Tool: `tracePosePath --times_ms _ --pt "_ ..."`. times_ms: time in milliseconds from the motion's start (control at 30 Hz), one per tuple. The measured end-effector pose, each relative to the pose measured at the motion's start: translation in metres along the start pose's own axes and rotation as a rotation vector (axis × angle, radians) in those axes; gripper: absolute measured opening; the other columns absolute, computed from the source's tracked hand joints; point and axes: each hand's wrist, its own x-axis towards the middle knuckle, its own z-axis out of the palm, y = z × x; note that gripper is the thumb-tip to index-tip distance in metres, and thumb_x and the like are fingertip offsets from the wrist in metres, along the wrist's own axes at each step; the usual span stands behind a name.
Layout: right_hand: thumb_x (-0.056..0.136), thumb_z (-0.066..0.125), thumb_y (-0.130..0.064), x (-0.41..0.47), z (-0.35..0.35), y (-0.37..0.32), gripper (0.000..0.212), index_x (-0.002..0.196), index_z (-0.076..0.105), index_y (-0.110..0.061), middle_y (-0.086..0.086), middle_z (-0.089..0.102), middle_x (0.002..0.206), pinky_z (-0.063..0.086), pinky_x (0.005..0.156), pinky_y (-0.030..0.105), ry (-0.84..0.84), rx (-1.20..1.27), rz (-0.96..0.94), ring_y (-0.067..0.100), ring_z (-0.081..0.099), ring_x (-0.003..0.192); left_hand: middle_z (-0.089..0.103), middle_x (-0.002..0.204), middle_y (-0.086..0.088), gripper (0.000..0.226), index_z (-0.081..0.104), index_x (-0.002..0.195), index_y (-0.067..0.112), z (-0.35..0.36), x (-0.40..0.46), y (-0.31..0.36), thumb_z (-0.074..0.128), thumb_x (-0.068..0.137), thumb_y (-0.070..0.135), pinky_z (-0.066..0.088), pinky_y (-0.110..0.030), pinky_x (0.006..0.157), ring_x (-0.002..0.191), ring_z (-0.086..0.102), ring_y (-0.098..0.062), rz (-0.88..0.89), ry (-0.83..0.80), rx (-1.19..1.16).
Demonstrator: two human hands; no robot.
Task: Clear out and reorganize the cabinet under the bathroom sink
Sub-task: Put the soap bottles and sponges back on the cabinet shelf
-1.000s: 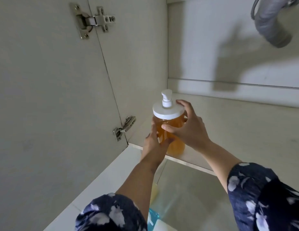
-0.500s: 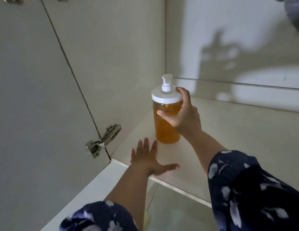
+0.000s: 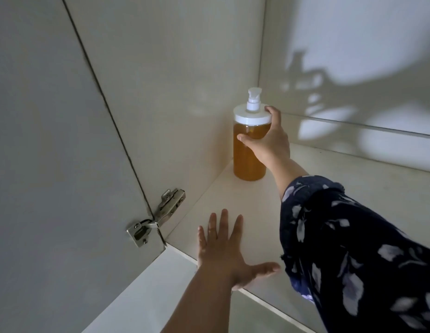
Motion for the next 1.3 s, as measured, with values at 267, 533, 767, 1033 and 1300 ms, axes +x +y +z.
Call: tracePosePath --times_ms 267,533,767,1033,1300 --pt "0.073 0.079 -0.034 -0.002 -0.004 -0.005 0.107 0.148 0.003 -0.042 0.002 0.043 0.146 0.044 0.096 0.037 -0.045 -0.005 0.062 0.023 0.049 0.128 -0.042 0.147 0.004 0.136 -0.025 0.144 0.037 -0.003 -0.005 0.003 0.006 0.027 0.100 -0.016 -0.053 0.115 0.137 -0.039 -0.022 -0.019 -0.016 -0.022" --pt "0.081 0.073 -0.025 -0.051 -0.029 0.010 0.046 0.120 0.054 -0.006 0.009 0.058 0.103 0.046 0.077 0.030 -0.593 -0.694 0.228 0.025 0.058 0.093 -0.036 0.152 -0.002 0.120 -0.023 0.147 0.033 -0.005 -0.004 0.001 0.032 0.061 0.094 -0.017 -0.054 0.113 0.139 -0.035 -0.026 -0.028 -0.051 0.043" --pt "0.088 0.064 -0.024 -0.104 -0.046 -0.008 0.036 0.118 0.059 -0.004 0.004 0.070 0.104 0.053 0.084 0.037 -0.876 -0.954 0.289 0.024 0.066 0.089 -0.018 0.159 -0.001 0.109 -0.008 0.151 0.030 -0.028 -0.014 -0.007 0.045 0.071 0.083 -0.001 -0.051 0.118 0.147 -0.014 -0.027 0.047 -0.101 0.055" --pt "0.086 0.068 -0.029 -0.193 -0.054 -0.022 0.044 0.123 0.057 -0.009 0.007 0.063 0.122 0.048 0.097 0.050 -0.939 -0.780 0.395 0.030 0.064 0.104 0.066 0.117 0.002 0.026 0.068 0.108 0.020 -0.042 -0.100 -0.043 0.059 0.091 0.038 0.044 -0.026 0.090 0.106 0.060 -0.015 0.163 -0.037 -0.073" --pt "0.085 0.070 -0.023 -0.272 -0.028 -0.013 0.024 0.107 0.059 -0.020 0.007 0.064 0.114 0.054 0.086 0.040 -0.998 -0.680 0.263 0.027 0.067 0.097 0.061 0.120 0.001 0.030 0.062 0.114 0.020 0.013 -0.162 -0.095 0.064 0.088 0.034 0.039 -0.023 0.086 0.101 0.053 -0.013 0.007 -0.086 -0.222"
